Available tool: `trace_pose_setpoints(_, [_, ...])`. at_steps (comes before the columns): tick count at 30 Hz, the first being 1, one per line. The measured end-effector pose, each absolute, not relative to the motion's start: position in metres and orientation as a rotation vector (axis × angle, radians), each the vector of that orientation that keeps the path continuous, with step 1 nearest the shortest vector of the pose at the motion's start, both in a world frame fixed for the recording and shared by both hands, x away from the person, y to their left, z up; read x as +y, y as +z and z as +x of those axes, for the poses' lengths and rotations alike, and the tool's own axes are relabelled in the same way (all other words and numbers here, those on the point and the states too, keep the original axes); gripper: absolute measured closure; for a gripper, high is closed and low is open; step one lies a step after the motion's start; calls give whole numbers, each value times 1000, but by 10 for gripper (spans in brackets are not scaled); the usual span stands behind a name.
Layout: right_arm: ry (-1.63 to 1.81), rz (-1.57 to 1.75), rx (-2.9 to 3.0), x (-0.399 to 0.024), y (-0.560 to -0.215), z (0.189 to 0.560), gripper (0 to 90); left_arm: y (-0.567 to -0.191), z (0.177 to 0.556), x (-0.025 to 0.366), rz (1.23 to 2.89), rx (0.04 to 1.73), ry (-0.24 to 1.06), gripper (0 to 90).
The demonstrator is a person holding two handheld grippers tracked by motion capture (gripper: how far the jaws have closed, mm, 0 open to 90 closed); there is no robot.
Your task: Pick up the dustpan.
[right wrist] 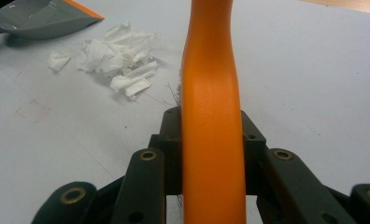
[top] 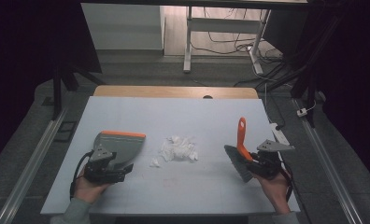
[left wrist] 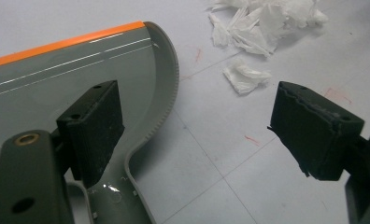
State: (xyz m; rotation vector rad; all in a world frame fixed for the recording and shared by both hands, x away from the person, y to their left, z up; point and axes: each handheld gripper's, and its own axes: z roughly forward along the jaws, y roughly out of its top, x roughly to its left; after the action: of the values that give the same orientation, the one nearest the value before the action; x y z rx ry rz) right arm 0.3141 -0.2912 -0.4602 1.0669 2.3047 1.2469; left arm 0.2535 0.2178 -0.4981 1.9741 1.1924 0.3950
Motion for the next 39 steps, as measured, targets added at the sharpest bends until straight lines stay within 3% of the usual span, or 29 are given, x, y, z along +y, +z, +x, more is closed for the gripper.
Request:
trace_pose_setpoints(22, [1245, 1051, 2294, -290, -457, 312, 705, -492, 253, 214, 1977, 1195, 377, 184])
trace_pose_setpoints(39, [1256, 1048, 2296, -291, -457, 312, 704, -447, 272, 210, 2025, 1241, 367, 186])
